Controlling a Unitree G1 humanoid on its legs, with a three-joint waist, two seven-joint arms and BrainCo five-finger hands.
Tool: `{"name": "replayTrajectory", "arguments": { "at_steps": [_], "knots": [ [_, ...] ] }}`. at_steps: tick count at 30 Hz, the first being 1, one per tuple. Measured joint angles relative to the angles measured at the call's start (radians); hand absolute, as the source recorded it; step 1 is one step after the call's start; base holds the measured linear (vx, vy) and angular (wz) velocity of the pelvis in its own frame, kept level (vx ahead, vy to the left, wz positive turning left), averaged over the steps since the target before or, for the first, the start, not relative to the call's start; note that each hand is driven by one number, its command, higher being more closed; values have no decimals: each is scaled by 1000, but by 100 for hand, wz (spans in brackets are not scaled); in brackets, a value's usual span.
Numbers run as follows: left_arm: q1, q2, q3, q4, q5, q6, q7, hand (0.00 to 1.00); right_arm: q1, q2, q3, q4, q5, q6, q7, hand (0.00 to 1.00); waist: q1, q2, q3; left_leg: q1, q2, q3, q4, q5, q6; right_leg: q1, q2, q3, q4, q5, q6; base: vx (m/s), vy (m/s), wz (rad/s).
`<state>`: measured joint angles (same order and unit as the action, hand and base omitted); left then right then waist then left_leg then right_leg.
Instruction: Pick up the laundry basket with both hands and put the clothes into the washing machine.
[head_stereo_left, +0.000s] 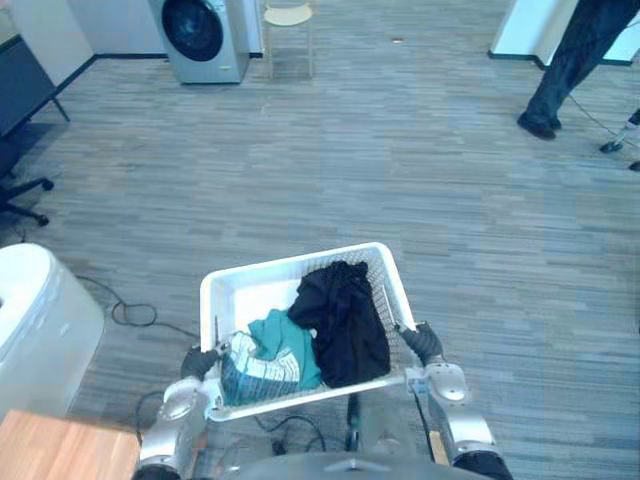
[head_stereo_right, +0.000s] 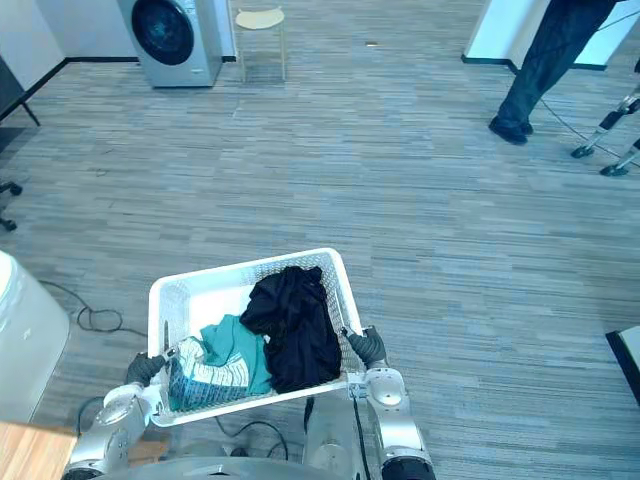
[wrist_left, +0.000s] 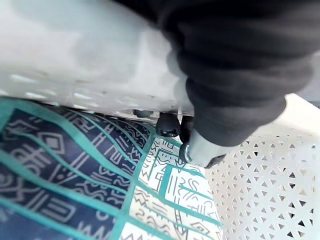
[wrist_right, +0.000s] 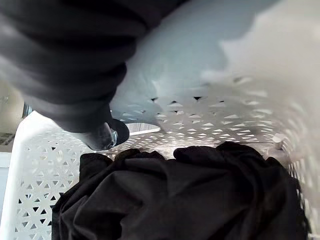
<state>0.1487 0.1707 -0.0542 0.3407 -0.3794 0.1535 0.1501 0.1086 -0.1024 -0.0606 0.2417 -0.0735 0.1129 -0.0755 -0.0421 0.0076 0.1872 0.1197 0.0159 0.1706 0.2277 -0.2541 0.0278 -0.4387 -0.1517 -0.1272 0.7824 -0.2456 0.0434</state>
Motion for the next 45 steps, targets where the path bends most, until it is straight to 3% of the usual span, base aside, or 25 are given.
{"name": "replayTrajectory", "arguments": {
  "at_steps": [1,4,5,6,7,8,10,11,12,13,14,17,20,21,22,23,24,25,34,39,40,42,43,44,45],
  "knots": [
    [-2,0,-10,0,0,1,0,100,14,0,-8,-17,0,4,-1,100,-11,7,1,23,15,1,-8,-14,-16,-1,-4,-17,-227,64,5,413,-102,17],
    [-11,-1,-19,0,1,2,-3,100,60,6,-23,-84,-2,15,-1,100,-16,-3,-2,99,36,-6,-68,-46,-68,17,-19,5,-596,224,31,492,-180,18],
    [-7,-6,-23,0,4,4,-4,100,81,2,-25,-104,-2,22,-1,100,-16,2,-8,145,56,-9,-98,-76,-79,23,-22,23,-578,234,23,659,-293,12],
    [4,-27,-23,4,21,5,-5,100,91,-6,-27,-107,-2,24,-1,100,-14,28,-22,187,97,-10,-90,-86,-76,7,6,13,-486,309,23,813,-387,20],
    [4,-43,-18,3,31,8,-7,100,97,-8,-35,-108,-2,26,-1,100,-21,44,-32,168,130,-15,-7,-84,-79,2,22,-10,-421,321,11,849,-430,17],
    [6,-77,-19,2,40,12,-11,100,101,-28,-46,-111,-2,26,-1,100,-22,86,-55,93,205,-35,197,-44,-90,16,60,-53,-357,255,-41,677,-382,19],
    [11,-91,-16,1,41,12,-13,100,100,-37,-50,-117,-3,26,0,100,-19,93,-52,23,247,-62,396,74,-93,57,87,-65,-326,205,-63,643,-364,-4],
    [29,-97,-13,0,41,12,-13,100,104,-45,-51,-122,-4,26,1,100,-13,99,-52,-63,281,-101,628,190,-106,123,110,-77,-332,164,-85,618,-307,-13],
    [34,-104,-14,0,41,12,-13,100,105,-53,-52,-123,-4,26,1,100,-7,99,-51,-117,290,-116,778,197,-110,184,130,-77,-354,145,-96,596,-258,-17],
    [40,-112,-15,-2,39,12,-14,100,110,-60,-52,-133,-4,26,1,100,0,99,-48,-188,290,-112,910,178,-91,271,151,-78,-412,138,-105,633,-236,-17],
    [43,-112,-16,-8,39,11,-14,100,117,-61,-53,-140,-3,25,0,100,9,89,-44,-250,284,-69,939,145,-74,366,158,-75,-488,138,-105,600,-211,-9],
    [34,-113,-19,-13,37,11,-11,100,114,-63,-63,-144,-2,24,0,100,16,79,-41,-323,289,8,804,95,-76,448,158,-65,-564,140,-102,369,-95,-7],
    [36,-111,-20,-12,37,11,-8,100,113,-65,-57,-131,19,23,-1,100,40,82,-43,-305,264,35,299,94,-94,492,148,-25,-608,134,-83,351,-17,-42],
    [36,-111,-24,-10,37,11,-8,100,112,-70,-57,-111,35,21,-1,100,40,85,-45,-284,234,3,109,151,-107,495,142,-12,-611,121,-64,313,106,-44],
    [37,-112,-39,3,37,12,-8,100,117,-76,-60,-98,37,21,-1,100,38,98,-53,-274,223,-10,30,252,-137,497,142,8,-610,105,-43,325,195,-52],
    [41,-116,-44,26,38,12,-6,100,127,-85,-63,-93,36,23,0,100,29,114,-63,-252,212,-5,-19,347,-140,507,142,23,-605,91,-20,282,230,-40],
    [40,-115,-46,38,38,12,-6,100,129,-85,-62,-79,36,23,0,100,18,114,-69,-233,206,13,-46,327,-140,509,139,33,-600,83,-7,184,164,-22],
    [15,-19,-66,82,40,25,-10,100,110,9,-59,52,37,22,2,100,-7,17,-117,-137,45,51,-313,391,-80,486,14,84,-693,123,85,60,65,-4],
    [13,-12,-65,107,40,26,-12,100,99,10,-60,116,40,20,9,100,-8,13,-117,-143,48,56,-314,388,-81,486,17,87,-713,126,80,0,0,-2],
    [12,-8,-59,114,41,43,-11,100,61,9,-73,209,50,21,35,100,15,-8,-117,-238,40,93,-280,358,-68,386,0,111,-706,112,87,24,39,-16],
    [10,-9,-56,112,41,43,-11,100,56,11,-85,215,50,21,47,100,15,-35,-106,-293,25,93,-205,319,-53,342,-27,111,-645,83,93,85,86,13],
    [6,-21,-58,99,41,43,-11,100,69,9,-108,237,61,21,54,100,4,-50,-93,-327,-10,68,-102,239,-34,325,-71,81,-536,64,117,167,99,37],
    [0,-30,-57,106,51,43,-7,100,54,-1,-109,248,67,22,54,100,-1,-43,-75,-327,-12,51,-64,197,-23,242,-85,70,-314,73,90,146,99,37],
    [-2,-29,-56,106,50,43,-5,100,51,-3,-109,247,68,21,54,100,-4,-40,-69,-324,-12,47,-60,190,-19,216,-86,68,-248,90,64,150,135,43],
    [-21,-33,-27,95,48,40,-3,100,44,5,-105,215,74,-3,65,100,-19,-28,-34,-254,-4,12,-64,165,5,119,-86,73,9,255,-5,207,154,39]
  ]
}}
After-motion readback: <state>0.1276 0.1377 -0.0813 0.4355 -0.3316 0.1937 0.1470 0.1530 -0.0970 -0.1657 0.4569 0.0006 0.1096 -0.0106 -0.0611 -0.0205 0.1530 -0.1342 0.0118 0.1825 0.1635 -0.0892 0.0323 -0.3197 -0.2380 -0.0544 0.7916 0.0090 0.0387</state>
